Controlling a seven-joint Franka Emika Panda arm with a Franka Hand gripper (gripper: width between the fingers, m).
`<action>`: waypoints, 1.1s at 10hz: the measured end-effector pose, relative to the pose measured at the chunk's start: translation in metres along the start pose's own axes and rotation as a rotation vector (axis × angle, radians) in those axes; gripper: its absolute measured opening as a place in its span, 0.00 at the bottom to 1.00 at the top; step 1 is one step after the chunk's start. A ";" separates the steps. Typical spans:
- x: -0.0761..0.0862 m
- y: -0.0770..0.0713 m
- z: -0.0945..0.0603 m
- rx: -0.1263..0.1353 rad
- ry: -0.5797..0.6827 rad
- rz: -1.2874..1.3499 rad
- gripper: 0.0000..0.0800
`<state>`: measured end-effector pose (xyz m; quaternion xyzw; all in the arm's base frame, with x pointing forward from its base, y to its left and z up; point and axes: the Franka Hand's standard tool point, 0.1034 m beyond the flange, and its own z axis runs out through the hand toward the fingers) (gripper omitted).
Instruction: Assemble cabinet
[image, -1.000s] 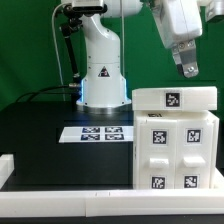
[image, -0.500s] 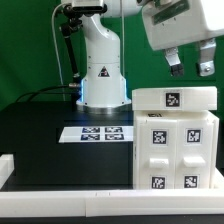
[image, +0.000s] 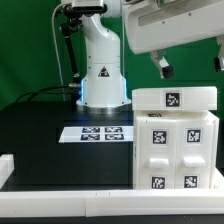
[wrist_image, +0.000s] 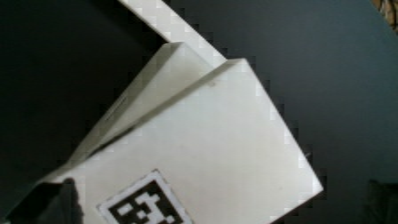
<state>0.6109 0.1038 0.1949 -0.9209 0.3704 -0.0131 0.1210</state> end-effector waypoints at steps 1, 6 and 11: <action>0.000 0.001 0.000 -0.006 0.005 -0.092 1.00; -0.003 0.000 0.002 -0.060 0.016 -0.730 1.00; 0.000 0.001 0.002 -0.083 0.022 -1.152 1.00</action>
Offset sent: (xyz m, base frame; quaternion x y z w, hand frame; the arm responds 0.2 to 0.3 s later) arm -0.0026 0.0038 0.0028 -0.0327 0.0178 -0.2663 0.9632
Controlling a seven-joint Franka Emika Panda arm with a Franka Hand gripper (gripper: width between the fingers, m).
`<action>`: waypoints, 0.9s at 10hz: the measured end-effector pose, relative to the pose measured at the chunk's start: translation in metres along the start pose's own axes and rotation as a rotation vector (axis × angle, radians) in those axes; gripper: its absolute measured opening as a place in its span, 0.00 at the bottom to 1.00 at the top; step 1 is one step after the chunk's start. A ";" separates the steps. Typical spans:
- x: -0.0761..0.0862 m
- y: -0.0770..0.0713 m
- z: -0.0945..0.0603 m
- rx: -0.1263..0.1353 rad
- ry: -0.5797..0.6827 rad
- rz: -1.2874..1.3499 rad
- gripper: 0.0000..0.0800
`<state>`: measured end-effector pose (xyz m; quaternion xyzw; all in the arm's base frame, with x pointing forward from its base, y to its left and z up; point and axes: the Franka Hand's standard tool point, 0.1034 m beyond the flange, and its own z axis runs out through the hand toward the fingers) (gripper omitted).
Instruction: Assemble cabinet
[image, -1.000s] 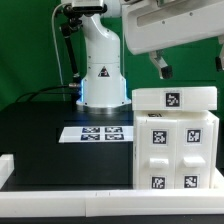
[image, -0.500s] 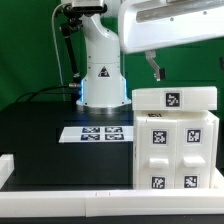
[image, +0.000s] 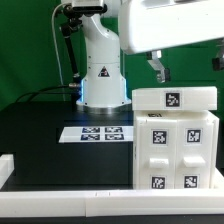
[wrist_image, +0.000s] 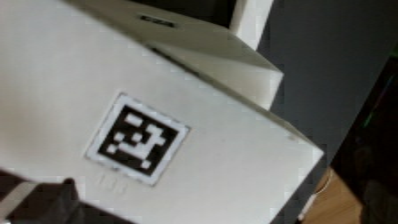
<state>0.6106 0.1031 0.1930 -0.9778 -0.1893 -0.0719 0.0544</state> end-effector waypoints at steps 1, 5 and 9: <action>0.001 0.002 0.000 -0.019 0.004 -0.164 1.00; 0.001 0.007 0.006 -0.040 -0.001 -0.586 1.00; -0.006 0.008 0.018 -0.039 -0.034 -0.831 1.00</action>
Offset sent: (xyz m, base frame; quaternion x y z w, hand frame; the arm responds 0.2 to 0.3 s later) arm 0.0050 0.0000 -0.0040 -0.0056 -0.0009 -0.2674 0.9636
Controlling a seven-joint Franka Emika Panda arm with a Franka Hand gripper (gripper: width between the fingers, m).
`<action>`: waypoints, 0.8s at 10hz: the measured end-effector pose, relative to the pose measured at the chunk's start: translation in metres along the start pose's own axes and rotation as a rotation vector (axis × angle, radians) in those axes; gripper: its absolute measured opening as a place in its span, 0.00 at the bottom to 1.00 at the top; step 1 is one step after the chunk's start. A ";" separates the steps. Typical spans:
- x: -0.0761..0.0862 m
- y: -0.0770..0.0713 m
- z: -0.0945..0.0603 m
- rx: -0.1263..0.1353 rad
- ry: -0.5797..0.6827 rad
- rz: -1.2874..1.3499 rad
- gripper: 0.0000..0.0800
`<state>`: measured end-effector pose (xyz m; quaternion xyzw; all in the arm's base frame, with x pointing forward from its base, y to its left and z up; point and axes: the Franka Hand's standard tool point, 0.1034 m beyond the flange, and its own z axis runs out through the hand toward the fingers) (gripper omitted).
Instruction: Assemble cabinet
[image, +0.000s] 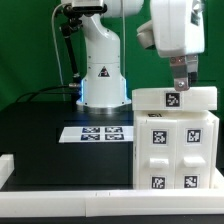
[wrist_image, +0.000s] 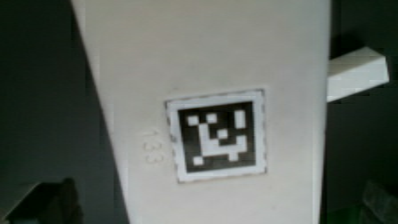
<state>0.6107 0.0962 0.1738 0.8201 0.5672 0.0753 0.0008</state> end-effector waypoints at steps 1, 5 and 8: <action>-0.002 -0.001 0.003 0.004 -0.002 0.010 1.00; -0.013 0.002 0.010 0.010 -0.007 0.025 1.00; -0.014 0.002 0.010 0.010 -0.008 0.042 0.86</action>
Offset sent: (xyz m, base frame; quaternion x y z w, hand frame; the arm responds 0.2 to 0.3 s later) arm -0.0001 -0.0082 -0.0080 0.0058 0.0071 -0.0221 0.9997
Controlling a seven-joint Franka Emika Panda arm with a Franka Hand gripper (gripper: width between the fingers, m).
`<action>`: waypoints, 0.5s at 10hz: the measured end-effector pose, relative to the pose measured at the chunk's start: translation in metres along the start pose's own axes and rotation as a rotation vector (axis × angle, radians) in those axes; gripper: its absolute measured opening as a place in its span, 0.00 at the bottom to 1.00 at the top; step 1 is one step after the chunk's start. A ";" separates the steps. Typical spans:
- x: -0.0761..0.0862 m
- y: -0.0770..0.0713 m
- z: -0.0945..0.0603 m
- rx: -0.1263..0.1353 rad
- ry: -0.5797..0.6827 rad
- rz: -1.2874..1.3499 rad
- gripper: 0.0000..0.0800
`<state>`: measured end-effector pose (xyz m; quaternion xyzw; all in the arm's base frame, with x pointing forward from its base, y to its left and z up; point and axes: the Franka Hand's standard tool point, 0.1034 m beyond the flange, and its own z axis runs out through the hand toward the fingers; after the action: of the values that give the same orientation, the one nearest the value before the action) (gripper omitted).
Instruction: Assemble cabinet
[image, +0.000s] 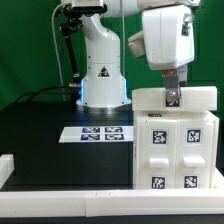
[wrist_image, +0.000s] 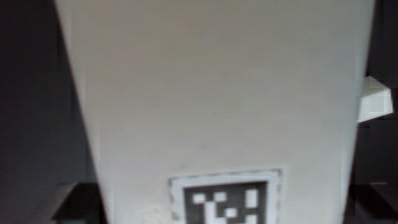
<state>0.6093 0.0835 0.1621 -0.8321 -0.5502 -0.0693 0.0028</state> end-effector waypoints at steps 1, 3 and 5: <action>0.000 0.000 0.000 0.000 0.000 0.027 0.70; 0.000 0.000 0.000 0.000 0.000 0.066 0.70; -0.001 0.000 0.000 0.009 0.011 0.297 0.70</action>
Offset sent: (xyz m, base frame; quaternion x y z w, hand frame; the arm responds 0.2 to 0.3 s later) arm 0.0000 0.0000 0.0000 0.0000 0.0000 0.1296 0.9916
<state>0.6091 0.0825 0.1619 -0.9039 -0.4215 -0.0702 0.0199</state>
